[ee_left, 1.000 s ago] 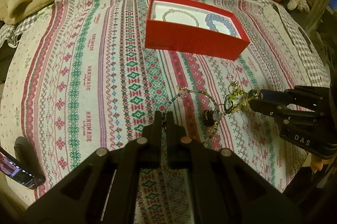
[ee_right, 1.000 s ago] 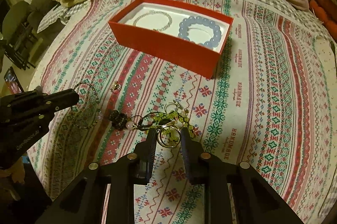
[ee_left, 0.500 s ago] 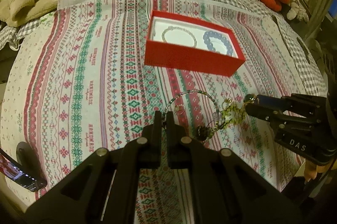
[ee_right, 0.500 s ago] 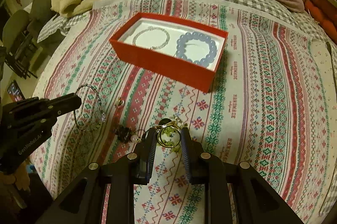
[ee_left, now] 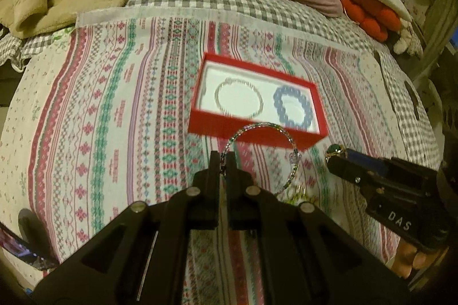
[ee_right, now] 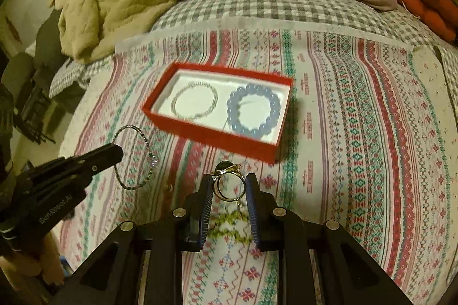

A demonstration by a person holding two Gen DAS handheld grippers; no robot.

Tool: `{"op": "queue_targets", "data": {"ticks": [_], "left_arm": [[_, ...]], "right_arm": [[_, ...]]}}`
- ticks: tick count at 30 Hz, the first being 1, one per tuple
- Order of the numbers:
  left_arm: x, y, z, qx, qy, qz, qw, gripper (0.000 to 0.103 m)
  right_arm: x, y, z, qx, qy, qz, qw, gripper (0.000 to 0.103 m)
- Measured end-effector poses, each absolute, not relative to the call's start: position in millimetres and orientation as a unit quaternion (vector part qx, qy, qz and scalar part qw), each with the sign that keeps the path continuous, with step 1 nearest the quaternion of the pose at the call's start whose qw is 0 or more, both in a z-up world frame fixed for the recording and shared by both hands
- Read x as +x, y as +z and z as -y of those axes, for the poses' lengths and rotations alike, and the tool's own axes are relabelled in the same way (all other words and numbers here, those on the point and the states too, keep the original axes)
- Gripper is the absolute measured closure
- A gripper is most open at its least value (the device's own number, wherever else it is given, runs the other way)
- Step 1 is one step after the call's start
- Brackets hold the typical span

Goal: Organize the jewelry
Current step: 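Lower the dark bracelet into the box with the left tool while the right tool drops the ring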

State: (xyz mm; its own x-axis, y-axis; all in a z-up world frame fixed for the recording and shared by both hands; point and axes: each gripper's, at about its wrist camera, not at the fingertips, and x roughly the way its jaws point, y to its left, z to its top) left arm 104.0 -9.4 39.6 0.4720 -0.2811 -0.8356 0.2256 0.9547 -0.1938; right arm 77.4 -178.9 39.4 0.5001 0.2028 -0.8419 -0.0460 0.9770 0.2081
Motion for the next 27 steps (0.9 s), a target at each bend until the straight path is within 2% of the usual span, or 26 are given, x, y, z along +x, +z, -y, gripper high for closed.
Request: {"op": "queue_targets", "data": {"ticks": [15,27], "left_arm": [[184.0,17.7,28.0,-0.014,-0.135,-0.493,0.859,0.099],[186.6,0.7,33.8,0.025,-0.138,-0.514,0.846,0.098]], "right_arm": [[125.2,34.4,197.7,0.116,0.051,-0.468,0.874,0.079],[147.1,9.1,199.1,0.113,0.05,-0.489,0.864,0.079]]}}
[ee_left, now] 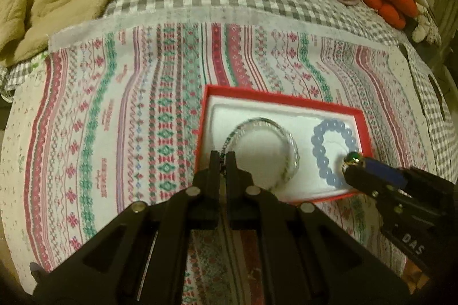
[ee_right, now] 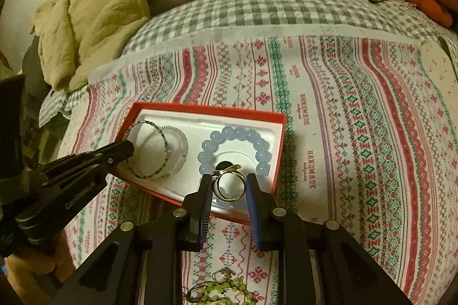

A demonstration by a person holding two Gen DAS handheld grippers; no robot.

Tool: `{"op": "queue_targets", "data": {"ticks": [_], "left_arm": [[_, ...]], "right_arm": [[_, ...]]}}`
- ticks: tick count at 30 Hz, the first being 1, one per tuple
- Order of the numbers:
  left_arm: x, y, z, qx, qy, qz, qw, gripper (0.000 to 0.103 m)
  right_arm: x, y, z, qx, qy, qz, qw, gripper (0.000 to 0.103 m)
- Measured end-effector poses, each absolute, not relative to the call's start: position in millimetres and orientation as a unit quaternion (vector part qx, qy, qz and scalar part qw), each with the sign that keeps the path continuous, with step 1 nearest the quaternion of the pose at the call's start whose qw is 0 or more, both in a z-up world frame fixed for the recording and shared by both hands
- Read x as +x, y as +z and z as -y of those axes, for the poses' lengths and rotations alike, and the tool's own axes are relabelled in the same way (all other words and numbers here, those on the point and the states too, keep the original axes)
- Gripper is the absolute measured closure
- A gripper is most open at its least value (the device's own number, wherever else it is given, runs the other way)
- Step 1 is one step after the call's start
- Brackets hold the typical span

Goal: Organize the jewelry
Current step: 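Lower the dark bracelet into the box with the left tool while the right tool drops the ring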

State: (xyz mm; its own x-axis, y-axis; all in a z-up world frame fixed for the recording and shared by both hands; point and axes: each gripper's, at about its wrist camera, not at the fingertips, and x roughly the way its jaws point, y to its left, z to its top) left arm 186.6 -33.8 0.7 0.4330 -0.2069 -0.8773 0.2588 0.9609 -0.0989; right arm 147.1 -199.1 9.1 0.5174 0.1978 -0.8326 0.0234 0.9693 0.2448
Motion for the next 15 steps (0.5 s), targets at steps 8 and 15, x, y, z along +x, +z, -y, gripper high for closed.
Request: {"op": "queue_targets", "data": {"ticks": [8,15], "left_arm": [[179.2,-1.9,34.9,0.026,-0.134,-0.544,0.828,0.098],[166.3,-1.2,34.5,0.025,-0.139,-0.558,0.818,0.097]], "right_arm": [[148.0,4.9,202.0,0.109,0.049,-0.497,0.859,0.079],[147.6,5.3,204.2,0.107,0.051,-0.499,0.858,0.079]]}}
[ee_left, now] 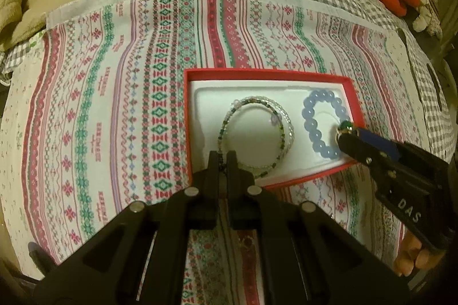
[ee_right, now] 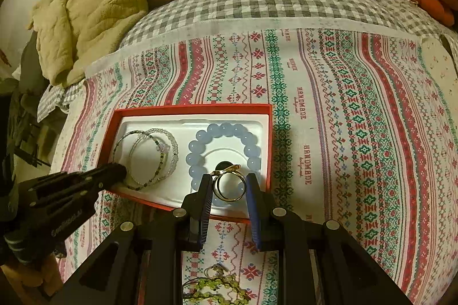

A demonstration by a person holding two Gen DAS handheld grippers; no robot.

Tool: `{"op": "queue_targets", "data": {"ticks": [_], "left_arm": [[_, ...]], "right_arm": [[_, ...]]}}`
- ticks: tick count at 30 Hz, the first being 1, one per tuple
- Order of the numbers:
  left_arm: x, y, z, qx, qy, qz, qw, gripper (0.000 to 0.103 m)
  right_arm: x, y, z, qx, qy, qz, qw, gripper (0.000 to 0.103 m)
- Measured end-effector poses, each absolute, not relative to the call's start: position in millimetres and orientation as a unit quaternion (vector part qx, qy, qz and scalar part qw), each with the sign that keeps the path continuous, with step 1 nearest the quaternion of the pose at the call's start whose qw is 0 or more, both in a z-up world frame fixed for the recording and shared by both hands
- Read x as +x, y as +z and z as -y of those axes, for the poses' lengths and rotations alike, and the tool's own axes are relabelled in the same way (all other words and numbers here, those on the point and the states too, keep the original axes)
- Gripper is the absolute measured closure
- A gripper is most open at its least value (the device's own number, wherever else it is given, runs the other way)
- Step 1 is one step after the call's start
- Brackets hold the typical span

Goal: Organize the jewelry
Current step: 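Lower the dark bracelet into the box with the left tool while the right tool drops the ring, then withdraw both open tools from the box back toward the pile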

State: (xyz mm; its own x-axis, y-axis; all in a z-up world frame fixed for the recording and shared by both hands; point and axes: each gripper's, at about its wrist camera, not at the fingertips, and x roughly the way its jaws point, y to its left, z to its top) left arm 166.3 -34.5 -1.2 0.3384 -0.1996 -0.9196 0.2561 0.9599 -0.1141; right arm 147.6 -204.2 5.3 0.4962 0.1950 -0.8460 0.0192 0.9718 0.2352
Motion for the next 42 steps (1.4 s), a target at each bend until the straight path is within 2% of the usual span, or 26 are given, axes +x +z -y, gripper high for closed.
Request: {"op": "queue_targets", "data": {"ticks": [8,10,12,13,14,17,19,20,24,34,42], "left_arm": [[159.8,3.3,35.0,0.029,-0.141,-0.545,0.826,0.094],[158.1,5.1,37.5,0.037,-0.14,-0.541,0.828,0.085],[155.9,9.1,39.6,0.045,-0.137,-0.535,0.833,0.071],[154.8,11.5,40.1,0.045,-0.138,-0.532,0.834,0.068],[153.1,14.2,40.1,0.045,-0.139,-0.529,0.836,0.067],[147.8,21.5,39.1,0.045,-0.138,-0.523,0.84,0.064],[143.2,26.7,37.3,0.05,-0.13,-0.518,0.844,0.051],[141.1,28.6,37.1,0.052,-0.127,-0.514,0.847,0.048],[129.9,35.8,32.1,0.056,-0.121,-0.508,0.851,0.045],[88.3,46.6,19.2,0.055,-0.11,-0.503,0.855,0.024],[64.2,37.5,5.4,0.043,-0.112,-0.513,0.85,0.018]], "right_arm": [[144.8,8.7,200.9,0.109,0.053,-0.499,0.858,0.077],[143.8,10.2,199.4,0.111,0.057,-0.5,0.857,0.074],[142.3,12.0,197.6,0.112,0.062,-0.5,0.857,0.064],[140.6,14.0,196.5,0.112,0.064,-0.498,0.857,0.051],[138.0,16.7,195.7,0.113,0.067,-0.494,0.859,0.046],[131.3,24.7,194.6,0.11,0.07,-0.487,0.864,0.046],[127.7,28.4,195.9,0.11,0.069,-0.484,0.865,0.046],[124.9,30.5,197.1,0.111,0.067,-0.484,0.865,0.046],[113.8,37.0,202.3,0.115,0.062,-0.483,0.866,0.045],[76.5,54.2,206.3,0.102,0.054,-0.475,0.872,0.035],[48.4,56.7,205.5,0.08,0.047,-0.478,0.873,0.028]]}}
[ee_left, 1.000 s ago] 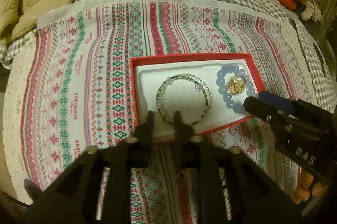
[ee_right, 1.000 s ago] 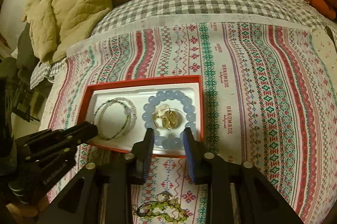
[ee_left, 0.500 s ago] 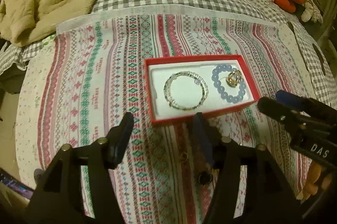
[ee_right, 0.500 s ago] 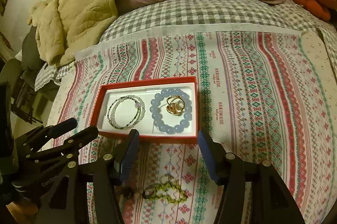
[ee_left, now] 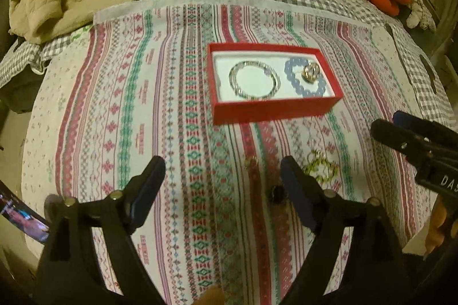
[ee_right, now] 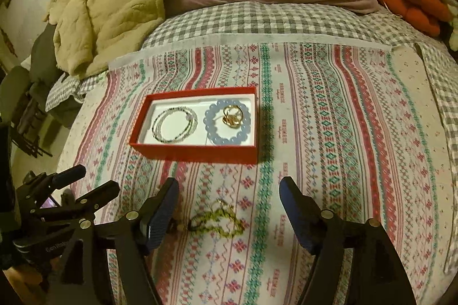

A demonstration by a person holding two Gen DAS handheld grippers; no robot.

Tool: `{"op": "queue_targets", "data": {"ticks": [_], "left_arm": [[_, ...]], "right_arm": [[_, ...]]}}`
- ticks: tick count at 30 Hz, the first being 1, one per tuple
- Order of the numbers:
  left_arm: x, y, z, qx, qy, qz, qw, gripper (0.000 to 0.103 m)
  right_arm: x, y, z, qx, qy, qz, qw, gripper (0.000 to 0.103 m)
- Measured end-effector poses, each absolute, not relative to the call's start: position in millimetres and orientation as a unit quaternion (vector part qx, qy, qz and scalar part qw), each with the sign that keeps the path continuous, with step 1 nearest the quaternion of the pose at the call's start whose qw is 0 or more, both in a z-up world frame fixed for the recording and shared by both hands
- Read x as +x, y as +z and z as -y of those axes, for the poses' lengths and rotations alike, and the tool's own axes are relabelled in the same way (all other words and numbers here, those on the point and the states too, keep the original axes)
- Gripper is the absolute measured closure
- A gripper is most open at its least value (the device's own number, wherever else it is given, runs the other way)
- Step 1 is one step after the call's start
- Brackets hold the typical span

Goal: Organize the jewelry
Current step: 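Withdraw both open tools from the box back toward the pile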

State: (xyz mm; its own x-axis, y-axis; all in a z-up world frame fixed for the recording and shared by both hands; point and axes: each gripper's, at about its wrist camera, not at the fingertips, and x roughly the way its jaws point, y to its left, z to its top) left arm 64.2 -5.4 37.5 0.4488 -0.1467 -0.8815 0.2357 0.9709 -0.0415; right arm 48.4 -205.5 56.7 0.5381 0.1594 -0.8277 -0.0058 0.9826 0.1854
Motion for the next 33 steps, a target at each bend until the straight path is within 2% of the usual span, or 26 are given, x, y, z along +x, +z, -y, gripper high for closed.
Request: {"op": "queue_targets", "data": {"ticks": [4,7,13,17,30,32,33], "left_arm": [[55.2,28.9,-3.7,0.048,-0.11,-0.512,0.85,0.008],[49.3,22.8,-9.2,0.058,-0.114,-0.515,0.847,0.005],[42.0,14.3,-16.5,0.083,-0.112,-0.51,0.849,0.001],[42.2,0.7,-21.0,0.085,-0.115,-0.519,0.843,0.001],[38.8,-36.1,3.4,0.099,-0.18,-0.55,0.81,0.001],[38.3,-36.6,11.4,0.098,-0.194,-0.546,0.809,0.005],[38.3,-36.8,15.0,0.1,-0.2,-0.546,0.808,0.011]], "right_arm": [[38.0,53.0,208.8,0.066,0.037,-0.483,0.872,0.025],[30.2,47.9,212.0,0.055,0.029,-0.488,0.871,0.019],[20.7,34.3,215.2,0.032,0.021,-0.499,0.866,0.018],[19.0,22.5,215.9,0.022,0.014,-0.51,0.86,0.015],[29.5,-8.5,214.2,0.021,0.0,-0.563,0.826,0.015],[29.6,-10.1,214.3,0.023,0.001,-0.565,0.825,0.015],[29.7,-10.5,214.6,0.024,0.001,-0.566,0.824,0.015]]}}
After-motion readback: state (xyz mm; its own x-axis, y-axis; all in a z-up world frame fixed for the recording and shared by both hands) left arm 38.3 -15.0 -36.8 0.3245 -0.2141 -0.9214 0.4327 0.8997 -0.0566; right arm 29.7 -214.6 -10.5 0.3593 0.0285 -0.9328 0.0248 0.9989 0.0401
